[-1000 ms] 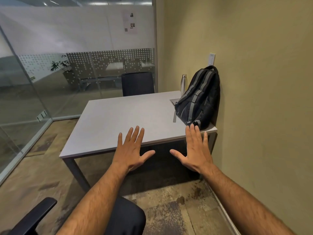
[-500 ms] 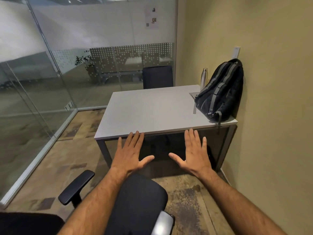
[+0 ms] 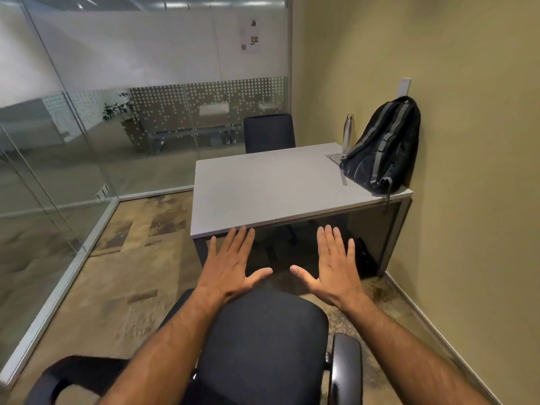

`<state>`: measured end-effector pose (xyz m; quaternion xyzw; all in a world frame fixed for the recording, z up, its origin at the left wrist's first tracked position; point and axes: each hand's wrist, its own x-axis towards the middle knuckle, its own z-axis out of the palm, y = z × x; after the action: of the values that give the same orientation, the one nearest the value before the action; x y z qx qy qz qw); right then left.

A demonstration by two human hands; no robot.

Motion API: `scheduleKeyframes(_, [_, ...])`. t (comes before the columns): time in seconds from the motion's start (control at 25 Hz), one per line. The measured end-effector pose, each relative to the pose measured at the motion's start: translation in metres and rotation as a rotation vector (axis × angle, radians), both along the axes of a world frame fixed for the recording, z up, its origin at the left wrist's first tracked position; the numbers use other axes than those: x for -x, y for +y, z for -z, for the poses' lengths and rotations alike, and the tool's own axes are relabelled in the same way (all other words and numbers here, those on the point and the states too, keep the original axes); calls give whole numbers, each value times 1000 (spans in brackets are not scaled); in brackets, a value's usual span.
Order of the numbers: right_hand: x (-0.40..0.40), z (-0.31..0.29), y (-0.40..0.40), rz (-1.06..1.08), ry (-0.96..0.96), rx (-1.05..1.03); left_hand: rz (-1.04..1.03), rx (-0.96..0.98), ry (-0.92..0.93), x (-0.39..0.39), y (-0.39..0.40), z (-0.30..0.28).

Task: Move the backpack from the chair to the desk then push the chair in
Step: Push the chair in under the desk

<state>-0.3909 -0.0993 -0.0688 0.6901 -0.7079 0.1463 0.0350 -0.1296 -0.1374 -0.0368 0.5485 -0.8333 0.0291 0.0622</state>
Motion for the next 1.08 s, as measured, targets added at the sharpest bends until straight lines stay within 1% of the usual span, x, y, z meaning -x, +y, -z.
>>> scheduleKeyframes(0.12, [-45, -4, 26, 22, 14, -8, 37, -67, -2, -38, 18, -2])
scheduleKeyframes(0.28, [-95, -23, 65, 55, -51, -17, 71, -138, -24, -71, 48, -4])
scheduleKeyframes(0.48, [-152, -38, 125, 31, -102, -107, 152, -210, -18, -101, 94, 1])
scheduleKeyframes(0.56, [-174, -33, 150, -27, -120, -161, 173, -246, -25, -114, 113, 1])
scheduleKeyframes(0.68, [-201, -26, 185, -73, -152, -286, 133, -302, 17, -134, 141, 3])
scheduleKeyframes(0.8, [-216, -21, 207, -100, -116, -404, 119, -360, -4, -156, 163, 8])
scheduleKeyframes(0.96, [-239, -22, 221, -19, -47, -471, 133, -382, 4, -188, 170, 4])
scheduleKeyframes(1.08, [-248, -24, 227, 60, -51, -503, 149, -369, 5, -208, 175, 4])
